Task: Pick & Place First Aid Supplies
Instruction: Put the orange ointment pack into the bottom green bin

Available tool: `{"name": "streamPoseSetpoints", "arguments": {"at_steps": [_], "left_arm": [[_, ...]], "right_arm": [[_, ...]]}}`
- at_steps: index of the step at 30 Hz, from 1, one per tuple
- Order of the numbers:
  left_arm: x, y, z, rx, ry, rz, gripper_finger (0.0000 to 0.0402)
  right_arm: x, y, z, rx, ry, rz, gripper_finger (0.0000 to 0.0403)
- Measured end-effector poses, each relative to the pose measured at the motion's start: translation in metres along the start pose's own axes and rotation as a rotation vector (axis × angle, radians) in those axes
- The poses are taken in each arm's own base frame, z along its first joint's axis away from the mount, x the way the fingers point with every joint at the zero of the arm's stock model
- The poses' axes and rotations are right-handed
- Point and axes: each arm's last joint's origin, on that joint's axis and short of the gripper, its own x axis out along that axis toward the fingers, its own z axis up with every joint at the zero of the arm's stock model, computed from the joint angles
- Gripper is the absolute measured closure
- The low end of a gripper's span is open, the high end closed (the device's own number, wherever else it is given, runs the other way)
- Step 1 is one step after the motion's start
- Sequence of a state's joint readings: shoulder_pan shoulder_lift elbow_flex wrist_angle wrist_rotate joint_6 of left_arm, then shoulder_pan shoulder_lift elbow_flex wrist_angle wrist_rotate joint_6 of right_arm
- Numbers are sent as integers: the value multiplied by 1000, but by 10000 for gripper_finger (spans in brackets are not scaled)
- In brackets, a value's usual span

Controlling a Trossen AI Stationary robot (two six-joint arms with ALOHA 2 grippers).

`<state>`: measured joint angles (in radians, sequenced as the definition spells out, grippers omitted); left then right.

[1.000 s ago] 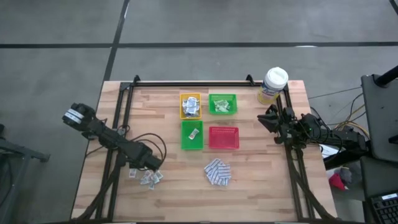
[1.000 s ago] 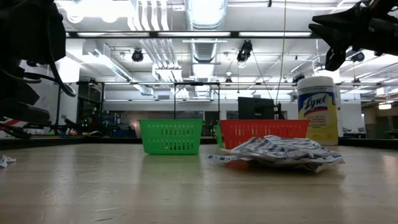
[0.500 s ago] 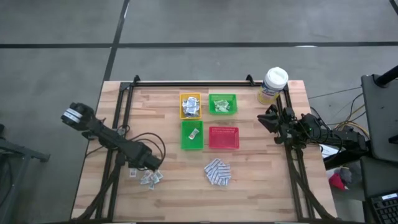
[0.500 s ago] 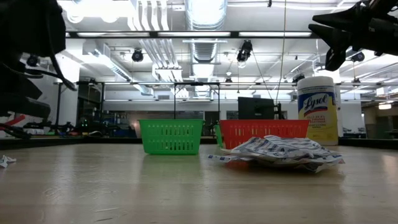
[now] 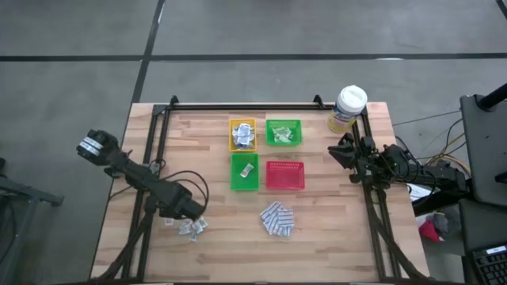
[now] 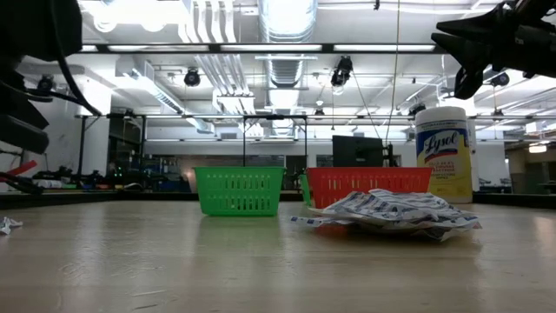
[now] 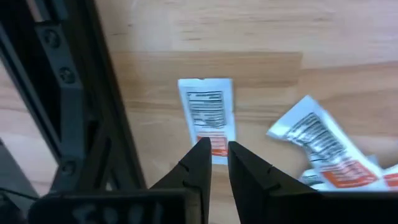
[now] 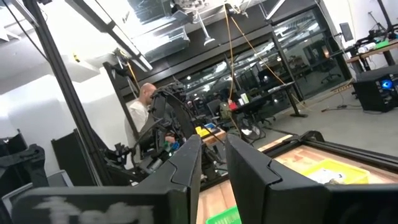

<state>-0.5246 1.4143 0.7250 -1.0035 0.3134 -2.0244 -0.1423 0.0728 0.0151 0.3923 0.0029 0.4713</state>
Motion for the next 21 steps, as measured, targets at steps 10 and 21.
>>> {"name": "streamPoseSetpoints", "arguments": {"at_steps": [10,21], "left_arm": [[5,5,-5,46,-48,1,310],[5,4,-5,-28,-59,-15,238]], "right_arm": [[0,0,0,0,0,0,322],[0,0,0,0,0,0,332]]}}
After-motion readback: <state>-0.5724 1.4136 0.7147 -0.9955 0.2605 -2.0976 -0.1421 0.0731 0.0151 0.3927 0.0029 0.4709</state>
